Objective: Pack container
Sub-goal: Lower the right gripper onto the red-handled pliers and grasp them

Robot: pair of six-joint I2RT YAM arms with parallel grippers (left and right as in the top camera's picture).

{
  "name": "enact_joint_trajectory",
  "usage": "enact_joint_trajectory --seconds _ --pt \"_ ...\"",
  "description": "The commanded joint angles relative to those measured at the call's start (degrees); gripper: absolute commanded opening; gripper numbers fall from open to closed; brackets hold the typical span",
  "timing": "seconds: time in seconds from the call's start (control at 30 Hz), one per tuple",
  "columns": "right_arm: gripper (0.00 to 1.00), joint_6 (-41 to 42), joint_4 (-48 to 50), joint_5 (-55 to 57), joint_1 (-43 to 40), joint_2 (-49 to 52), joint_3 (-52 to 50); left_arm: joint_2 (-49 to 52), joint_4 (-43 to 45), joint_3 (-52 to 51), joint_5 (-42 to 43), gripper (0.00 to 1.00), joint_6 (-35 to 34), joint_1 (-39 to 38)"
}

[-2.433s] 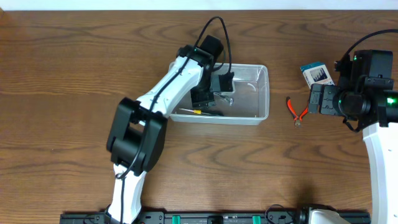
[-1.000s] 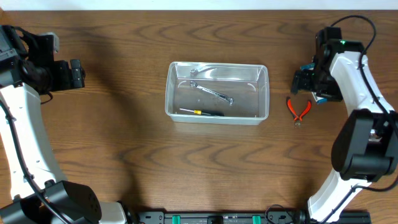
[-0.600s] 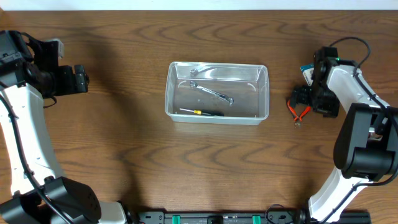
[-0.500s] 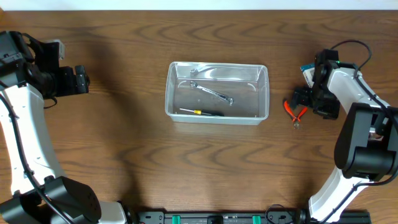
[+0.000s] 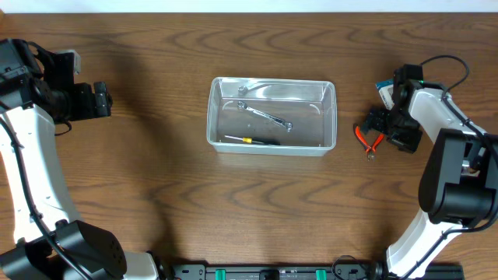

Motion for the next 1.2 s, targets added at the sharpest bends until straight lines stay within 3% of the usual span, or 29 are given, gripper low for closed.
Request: enact_joint_trajectory --seconds 0.0,0.63,0.9,1.17 --pt "0.96 2.6 1.5 -0.8 -0.1 0.5 -3.8 0.6 -0.3 -0.3 0.9 0.98 -0.3 -0.1" --pt "0.99 2.7 10.3 -1.4 -0.1 0.5 -12.4 0.6 -0.3 -0.3 0.9 0.98 -0.3 -0.1" --pt "0.99 1.2 15.9 -10.5 -0.3 0.5 -14.2 0.6 -0.3 -0.3 0.9 0.98 -0.3 -0.1" --pt "0.99 1.5 15.2 -11.0 -0.3 0.5 -14.2 0.6 -0.3 -0.3 0.9 0.98 -0.1 -0.1"
